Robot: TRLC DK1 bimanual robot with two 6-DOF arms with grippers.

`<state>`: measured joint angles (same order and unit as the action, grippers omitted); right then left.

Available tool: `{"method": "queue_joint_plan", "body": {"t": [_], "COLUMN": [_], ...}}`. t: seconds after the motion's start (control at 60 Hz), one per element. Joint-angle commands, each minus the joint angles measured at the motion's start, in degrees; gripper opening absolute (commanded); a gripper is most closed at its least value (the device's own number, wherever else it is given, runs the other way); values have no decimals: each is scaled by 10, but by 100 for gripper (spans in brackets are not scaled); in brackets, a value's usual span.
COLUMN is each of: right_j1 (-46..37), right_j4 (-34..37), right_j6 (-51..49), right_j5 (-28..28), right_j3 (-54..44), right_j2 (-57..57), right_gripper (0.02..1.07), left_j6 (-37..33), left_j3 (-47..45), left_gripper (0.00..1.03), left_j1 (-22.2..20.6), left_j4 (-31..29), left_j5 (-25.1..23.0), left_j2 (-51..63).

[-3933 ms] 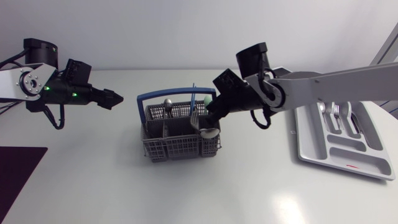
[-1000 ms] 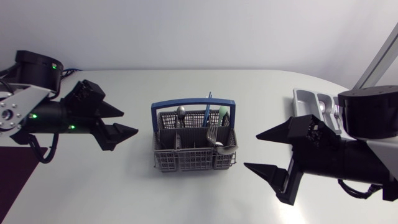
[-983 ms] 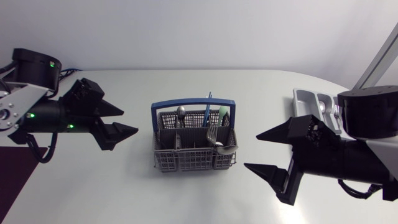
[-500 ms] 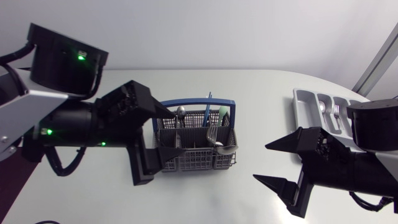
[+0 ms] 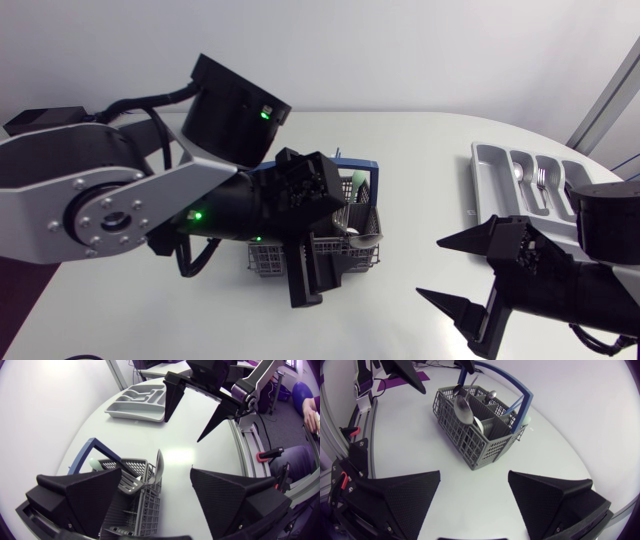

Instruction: Sort the cutlery from the basket into the organizer compartments.

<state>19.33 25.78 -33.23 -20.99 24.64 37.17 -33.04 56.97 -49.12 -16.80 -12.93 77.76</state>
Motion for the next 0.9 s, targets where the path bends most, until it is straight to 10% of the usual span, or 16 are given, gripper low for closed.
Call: {"method": "queue_joint_plan", "body": {"t": [0.0,0.383,0.583,0.883], "right_j1": [-7,-17,-17,-17], "right_j4": [10,16,16,16], "right_j6": [-15,-23,-22,-22], "right_j5": [2,-2,-3,-5], "right_j3": [-17,-22,-25,-25], "right_j2": [-7,-17,-17,-17], "right_gripper": [100,100,100,100], "left_j6": [2,2,2,25], "left_j3": [24,48,46,51], "left_gripper": [93,72,40,33], "left_j1": [-12,-14,-7,-2], "left_j4": [7,21,32,26], "left_j5": [4,7,8,8], "left_j2": [26,97,100,107]}}
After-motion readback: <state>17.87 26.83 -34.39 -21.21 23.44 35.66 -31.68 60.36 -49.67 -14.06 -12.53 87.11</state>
